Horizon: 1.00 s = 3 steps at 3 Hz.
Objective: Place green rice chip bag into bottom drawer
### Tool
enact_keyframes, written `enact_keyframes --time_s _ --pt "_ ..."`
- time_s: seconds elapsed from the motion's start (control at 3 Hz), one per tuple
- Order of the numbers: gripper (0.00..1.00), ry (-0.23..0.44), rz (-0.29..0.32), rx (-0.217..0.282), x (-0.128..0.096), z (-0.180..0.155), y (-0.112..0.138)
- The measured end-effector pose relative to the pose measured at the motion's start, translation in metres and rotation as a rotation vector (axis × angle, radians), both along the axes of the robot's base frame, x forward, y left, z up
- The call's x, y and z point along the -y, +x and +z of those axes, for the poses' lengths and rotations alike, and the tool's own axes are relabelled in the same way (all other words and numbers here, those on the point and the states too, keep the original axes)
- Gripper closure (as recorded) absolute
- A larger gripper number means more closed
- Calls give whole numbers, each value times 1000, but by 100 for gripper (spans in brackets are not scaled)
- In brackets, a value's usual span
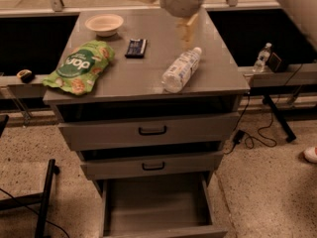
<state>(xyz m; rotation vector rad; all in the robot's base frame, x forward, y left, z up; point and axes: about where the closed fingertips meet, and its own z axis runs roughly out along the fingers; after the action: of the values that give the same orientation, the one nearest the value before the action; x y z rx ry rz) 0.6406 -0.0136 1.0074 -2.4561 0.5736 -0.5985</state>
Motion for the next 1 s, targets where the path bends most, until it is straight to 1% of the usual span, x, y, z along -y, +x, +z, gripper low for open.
enact_keyframes --time_s 0.33,0.67,1.0 --pt "0 43 218 -88 -77 -16 -11" --pt "0 24 316 -150 -125 -48 -23" --pt "0 -9 392 -193 -160 -73 -36"
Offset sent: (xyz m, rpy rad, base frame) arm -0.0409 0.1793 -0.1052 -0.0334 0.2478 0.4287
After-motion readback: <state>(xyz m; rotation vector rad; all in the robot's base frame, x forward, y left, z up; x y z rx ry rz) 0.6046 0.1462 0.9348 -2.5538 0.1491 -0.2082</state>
